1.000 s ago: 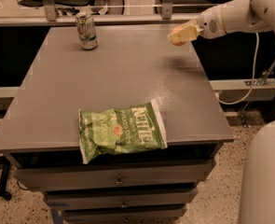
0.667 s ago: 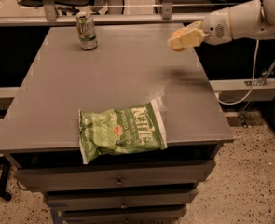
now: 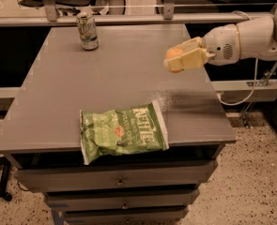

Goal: Move orange near green jalapeno chip bag

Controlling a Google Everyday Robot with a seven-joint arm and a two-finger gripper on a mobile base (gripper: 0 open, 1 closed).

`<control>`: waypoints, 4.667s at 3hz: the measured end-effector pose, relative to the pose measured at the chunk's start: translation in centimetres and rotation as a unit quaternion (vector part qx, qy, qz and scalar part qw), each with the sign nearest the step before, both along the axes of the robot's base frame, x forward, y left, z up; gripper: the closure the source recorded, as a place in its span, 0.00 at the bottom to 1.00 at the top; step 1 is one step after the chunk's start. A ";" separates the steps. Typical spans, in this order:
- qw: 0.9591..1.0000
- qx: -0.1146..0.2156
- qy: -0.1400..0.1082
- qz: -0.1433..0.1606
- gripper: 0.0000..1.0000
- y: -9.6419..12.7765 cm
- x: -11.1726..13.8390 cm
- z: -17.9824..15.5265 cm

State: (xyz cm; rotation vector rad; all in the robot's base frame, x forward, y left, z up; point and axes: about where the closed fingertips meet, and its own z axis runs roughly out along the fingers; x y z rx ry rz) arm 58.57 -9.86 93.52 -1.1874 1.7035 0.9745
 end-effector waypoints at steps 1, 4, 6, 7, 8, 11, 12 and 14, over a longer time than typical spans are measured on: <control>0.999 -0.003 -0.010 0.031 1.00 1.6 -4.1 -0.5; 0.996 0.009 -0.021 0.084 1.00 4.8 -9.3 -6.5; 0.997 0.011 -0.009 0.082 1.00 3.6 -8.3 -10.4; 0.997 0.011 -0.009 0.082 1.00 3.6 -8.3 -10.0; 0.997 0.011 -0.009 0.082 1.00 3.6 -8.3 -9.9; 0.997 0.007 -0.012 0.072 0.36 2.5 -7.5 -10.0; 0.997 0.007 -0.012 0.072 0.12 2.5 -7.5 -10.0; 0.998 -0.003 -0.022 0.052 0.00 -0.3 -5.6 -10.7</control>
Offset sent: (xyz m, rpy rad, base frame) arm -0.1068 0.0444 -0.0481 -0.0342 -0.0818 0.1599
